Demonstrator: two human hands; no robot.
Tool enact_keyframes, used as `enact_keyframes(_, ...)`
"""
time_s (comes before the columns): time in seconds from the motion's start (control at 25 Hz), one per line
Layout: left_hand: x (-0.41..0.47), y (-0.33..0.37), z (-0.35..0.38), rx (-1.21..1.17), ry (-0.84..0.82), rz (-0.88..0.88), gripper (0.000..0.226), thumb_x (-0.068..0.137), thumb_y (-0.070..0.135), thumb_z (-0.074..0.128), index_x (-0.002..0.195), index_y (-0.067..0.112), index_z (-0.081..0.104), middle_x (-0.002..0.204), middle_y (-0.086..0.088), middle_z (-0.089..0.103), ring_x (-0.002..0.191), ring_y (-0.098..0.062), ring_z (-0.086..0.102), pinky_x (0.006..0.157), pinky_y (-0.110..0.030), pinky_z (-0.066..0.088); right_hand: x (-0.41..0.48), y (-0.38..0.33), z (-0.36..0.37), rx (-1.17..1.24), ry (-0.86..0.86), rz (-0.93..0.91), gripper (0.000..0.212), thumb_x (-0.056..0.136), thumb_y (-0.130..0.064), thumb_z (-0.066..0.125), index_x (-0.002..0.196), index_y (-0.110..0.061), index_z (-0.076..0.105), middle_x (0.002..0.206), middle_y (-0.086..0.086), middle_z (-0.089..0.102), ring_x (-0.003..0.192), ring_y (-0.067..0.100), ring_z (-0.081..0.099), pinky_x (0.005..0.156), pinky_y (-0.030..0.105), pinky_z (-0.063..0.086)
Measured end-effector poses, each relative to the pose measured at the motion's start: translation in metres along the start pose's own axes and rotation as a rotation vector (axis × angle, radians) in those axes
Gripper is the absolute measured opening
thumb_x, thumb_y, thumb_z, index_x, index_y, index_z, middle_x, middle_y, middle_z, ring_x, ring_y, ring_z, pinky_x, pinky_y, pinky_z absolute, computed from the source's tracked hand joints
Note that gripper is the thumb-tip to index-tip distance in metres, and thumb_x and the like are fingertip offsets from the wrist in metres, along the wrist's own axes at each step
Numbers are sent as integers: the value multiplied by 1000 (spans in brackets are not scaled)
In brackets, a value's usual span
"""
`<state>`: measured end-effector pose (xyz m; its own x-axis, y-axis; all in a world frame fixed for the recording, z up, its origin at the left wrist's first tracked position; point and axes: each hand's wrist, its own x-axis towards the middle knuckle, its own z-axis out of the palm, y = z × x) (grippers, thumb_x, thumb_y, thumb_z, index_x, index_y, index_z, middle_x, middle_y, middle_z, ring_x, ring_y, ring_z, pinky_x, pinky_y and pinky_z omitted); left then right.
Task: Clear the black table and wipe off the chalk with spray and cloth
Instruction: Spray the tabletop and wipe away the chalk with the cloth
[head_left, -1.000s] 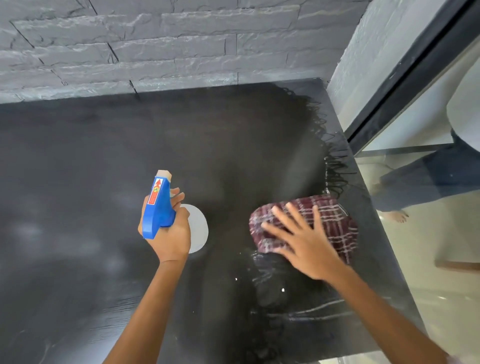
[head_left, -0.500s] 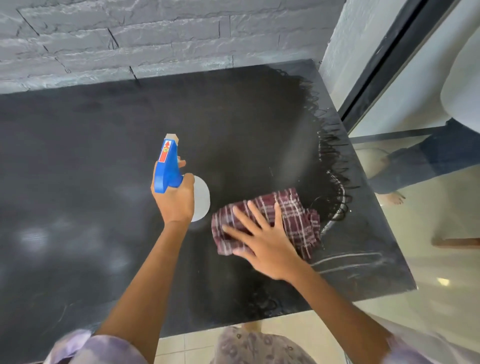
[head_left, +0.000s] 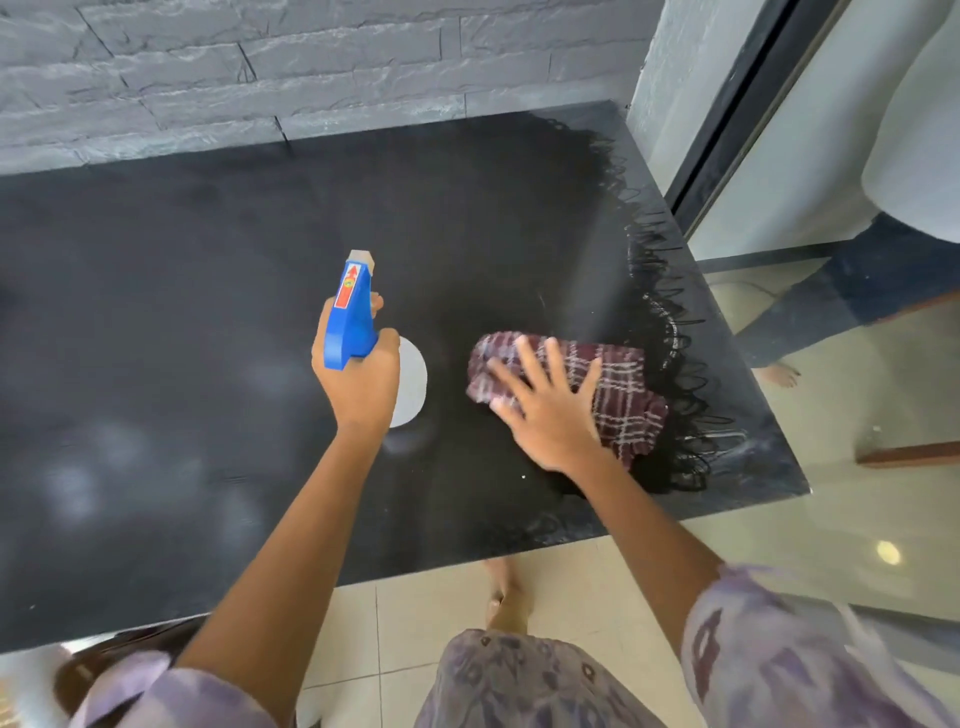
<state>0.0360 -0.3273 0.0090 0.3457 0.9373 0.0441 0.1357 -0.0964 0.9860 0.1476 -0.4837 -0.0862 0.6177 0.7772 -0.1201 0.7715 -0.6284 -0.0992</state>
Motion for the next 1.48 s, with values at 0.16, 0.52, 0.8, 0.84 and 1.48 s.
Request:
enact_keyframes(0.16,-31,-6,-32,47,47,0,36,75,-1,55,102,23,58,88,23,61,78,15,57,66,-2,44,-93,-29,20,-79,11,-444,52,94,-60,14,144,-44,20,158,-4,11,145,30,7,104,74,3)
enact_keyframes(0.52,-61,-20,-52,103,97,-153,35,82,5,60,98,33,44,82,18,50,74,-7,54,71,-19,42,-79,46,2,-4,14,184,51,95,-58,14,144,-47,10,158,-6,10,146,23,0,105,70,1)
enact_keyframes(0.8,-63,-19,-56,74,125,-206,37,85,7,57,121,12,52,91,14,59,83,-4,58,89,-26,43,-129,-25,12,-98,-39,-381,53,93,-59,16,143,-43,22,156,-3,22,143,31,16,104,72,7)
enact_keyframes(0.84,-63,-19,-56,81,120,-212,36,86,8,57,121,12,52,91,14,59,85,-7,57,91,-28,44,-144,-16,13,-94,-64,-419,52,93,-59,17,143,-44,22,155,-5,23,142,29,17,105,70,9)
enact_keyframes(1.48,-65,-10,-54,74,95,-275,42,86,18,62,125,15,47,109,1,58,95,-18,55,90,-33,46,-143,0,7,0,-58,-336,54,85,-27,64,135,-34,45,148,-3,38,139,29,30,105,65,12)
